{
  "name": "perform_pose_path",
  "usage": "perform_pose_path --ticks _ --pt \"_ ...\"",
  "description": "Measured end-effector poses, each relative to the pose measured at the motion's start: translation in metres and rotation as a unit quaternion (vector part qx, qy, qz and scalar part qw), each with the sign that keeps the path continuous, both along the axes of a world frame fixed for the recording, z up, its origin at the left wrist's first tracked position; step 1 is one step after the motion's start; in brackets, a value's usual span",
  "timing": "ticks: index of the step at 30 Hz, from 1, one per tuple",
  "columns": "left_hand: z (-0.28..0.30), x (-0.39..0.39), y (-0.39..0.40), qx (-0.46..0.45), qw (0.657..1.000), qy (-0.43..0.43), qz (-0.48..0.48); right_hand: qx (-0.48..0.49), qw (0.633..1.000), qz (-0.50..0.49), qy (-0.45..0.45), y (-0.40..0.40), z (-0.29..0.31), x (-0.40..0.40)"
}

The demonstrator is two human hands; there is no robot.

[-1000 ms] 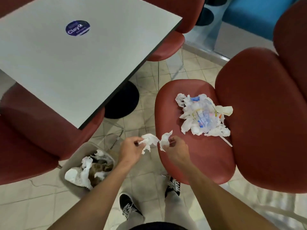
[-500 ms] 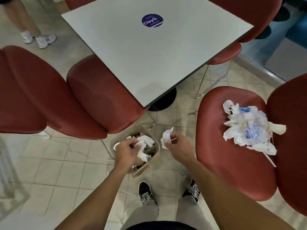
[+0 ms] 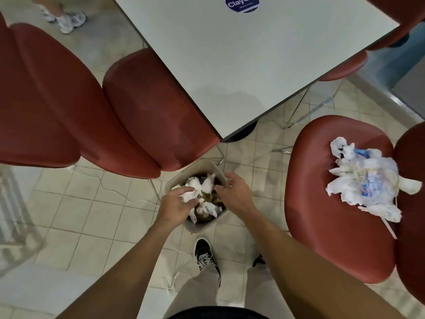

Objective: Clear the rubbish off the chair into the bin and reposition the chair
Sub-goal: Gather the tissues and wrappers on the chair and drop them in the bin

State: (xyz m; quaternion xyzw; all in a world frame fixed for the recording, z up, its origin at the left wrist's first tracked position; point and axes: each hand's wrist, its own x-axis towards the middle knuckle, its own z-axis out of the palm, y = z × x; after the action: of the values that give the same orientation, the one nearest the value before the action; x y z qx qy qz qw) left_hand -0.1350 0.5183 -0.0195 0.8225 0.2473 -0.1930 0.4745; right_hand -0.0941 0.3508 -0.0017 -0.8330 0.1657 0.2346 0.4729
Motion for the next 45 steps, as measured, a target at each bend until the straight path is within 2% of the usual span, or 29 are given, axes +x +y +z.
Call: perform_pose_path --ticks 6,15,21,28,33,38,45 --pt "0.005 0.009 -0.011 -0.014 1.0 0.007 -0.014 -0.015 0.999 -0.016 0.027 -0.03 -0.004 0.0" --pt "0.003 0.032 -0.082 -0.025 0.996 0.016 -0.085 -0.024 0.994 -0.094 0.043 -0.144 -0.01 -0.016" --pt "-0.002 0.055 -0.173 -0.034 0.984 0.024 -0.174 -0.083 0.98 -0.176 0.053 -0.25 -0.013 -0.032" --pt "0.0 0.089 -0.307 -0.021 0.961 0.022 -0.275 -0.085 0.962 -0.248 0.072 -0.365 -0.025 -0.038" --pt "-0.018 0.119 -0.411 -0.026 0.951 0.015 -0.307 -0.08 0.943 -0.311 0.084 -0.441 -0.048 -0.038" --pt "-0.042 0.142 -0.501 0.058 0.899 -0.101 -0.423 -0.059 0.924 -0.366 0.093 -0.503 -0.075 -0.036" --pt "-0.101 0.151 -0.58 0.202 0.817 -0.166 -0.514 -0.088 0.918 -0.374 0.104 -0.556 -0.133 -0.029"
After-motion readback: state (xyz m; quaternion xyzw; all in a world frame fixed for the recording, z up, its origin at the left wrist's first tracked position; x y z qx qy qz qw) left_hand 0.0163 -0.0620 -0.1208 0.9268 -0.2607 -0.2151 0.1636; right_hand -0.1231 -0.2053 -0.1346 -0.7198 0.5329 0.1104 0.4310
